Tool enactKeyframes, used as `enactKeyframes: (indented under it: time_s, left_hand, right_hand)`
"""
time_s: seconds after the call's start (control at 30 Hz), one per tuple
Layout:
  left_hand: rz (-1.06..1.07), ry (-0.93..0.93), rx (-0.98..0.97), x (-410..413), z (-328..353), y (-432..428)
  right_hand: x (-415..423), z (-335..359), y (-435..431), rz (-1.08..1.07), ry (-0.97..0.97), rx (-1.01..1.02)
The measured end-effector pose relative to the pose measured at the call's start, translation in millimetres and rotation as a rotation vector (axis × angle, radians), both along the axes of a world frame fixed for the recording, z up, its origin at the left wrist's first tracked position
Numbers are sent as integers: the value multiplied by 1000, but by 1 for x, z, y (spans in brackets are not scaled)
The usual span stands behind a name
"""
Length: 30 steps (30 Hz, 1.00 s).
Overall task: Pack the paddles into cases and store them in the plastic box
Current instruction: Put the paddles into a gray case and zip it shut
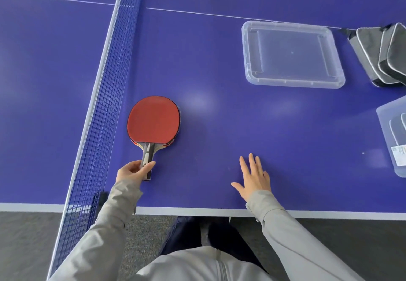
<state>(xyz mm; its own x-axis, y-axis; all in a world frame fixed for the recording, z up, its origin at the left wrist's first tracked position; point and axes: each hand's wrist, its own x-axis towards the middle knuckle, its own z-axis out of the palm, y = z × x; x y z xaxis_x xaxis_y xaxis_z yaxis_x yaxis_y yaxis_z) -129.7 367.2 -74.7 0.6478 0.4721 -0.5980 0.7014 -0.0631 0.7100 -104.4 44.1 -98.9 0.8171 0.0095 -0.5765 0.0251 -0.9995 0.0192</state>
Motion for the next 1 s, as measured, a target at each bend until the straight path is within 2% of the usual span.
enactKeyframes:
  time_s: [0.6, 0.73, 0.83, 1.0]
  left_hand:
    - [-20, 47, 4, -5, -18, 5]
    - [-150, 103, 195, -4, -13, 8]
    - [-410, 171, 386, -8, -6, 8]
    - [-526, 86, 679, -7, 15, -12]
  right_hand:
    - [2, -1, 4, -21, 18, -14]
    - [2, 2, 4, -46, 17, 0]
    - [-4, 6, 0, -66, -2, 31]
    - [-12, 18, -25, -127, -50, 80]
